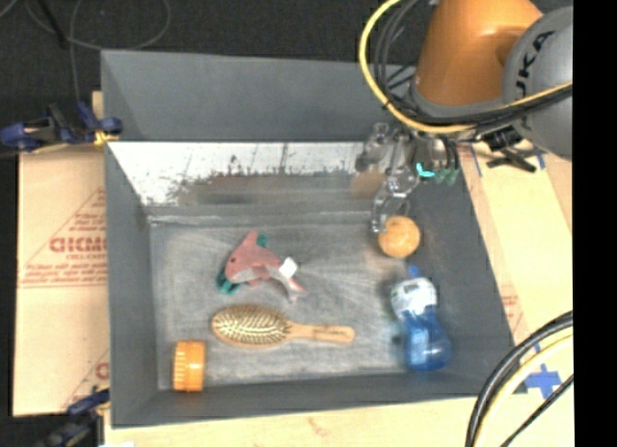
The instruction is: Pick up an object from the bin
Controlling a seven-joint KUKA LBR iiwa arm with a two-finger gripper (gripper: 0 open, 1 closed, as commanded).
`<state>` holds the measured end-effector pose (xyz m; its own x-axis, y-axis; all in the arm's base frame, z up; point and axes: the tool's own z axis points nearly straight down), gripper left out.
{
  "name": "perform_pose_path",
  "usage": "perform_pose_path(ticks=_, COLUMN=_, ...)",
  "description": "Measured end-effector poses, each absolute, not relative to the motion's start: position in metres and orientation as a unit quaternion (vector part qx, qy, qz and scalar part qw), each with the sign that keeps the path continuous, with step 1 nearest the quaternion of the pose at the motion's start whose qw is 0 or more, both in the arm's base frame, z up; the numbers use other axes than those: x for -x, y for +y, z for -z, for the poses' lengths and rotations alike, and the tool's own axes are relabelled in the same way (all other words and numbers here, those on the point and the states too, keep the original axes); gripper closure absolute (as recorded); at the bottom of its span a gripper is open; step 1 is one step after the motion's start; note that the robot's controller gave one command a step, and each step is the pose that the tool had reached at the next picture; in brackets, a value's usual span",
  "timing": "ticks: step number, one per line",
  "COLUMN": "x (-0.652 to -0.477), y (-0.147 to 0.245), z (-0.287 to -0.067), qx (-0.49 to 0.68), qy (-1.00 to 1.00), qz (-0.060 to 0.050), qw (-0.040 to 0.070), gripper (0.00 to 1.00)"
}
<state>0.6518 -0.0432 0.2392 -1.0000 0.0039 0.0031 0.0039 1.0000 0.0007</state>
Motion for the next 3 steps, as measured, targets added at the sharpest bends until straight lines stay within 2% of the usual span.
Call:
perform_pose_path(ticks=1, x=-0.653, y=-0.043, z=-0.245, qx=0.002, qy=-1.0, qz=0.0, qw=-0.003, gripper=0.0)
perform_pose_path(ticks=2, x=-0.626, y=-0.01, z=-0.187, qx=-0.007, qy=-1.0, qz=-0.001, qw=-0.004, gripper=0.0)
perform_pose_path(ticks=3, x=-0.621, y=0.0, z=-0.172, qx=-0.007, qy=-1.0, qz=-0.001, qw=-0.002, gripper=0.0)
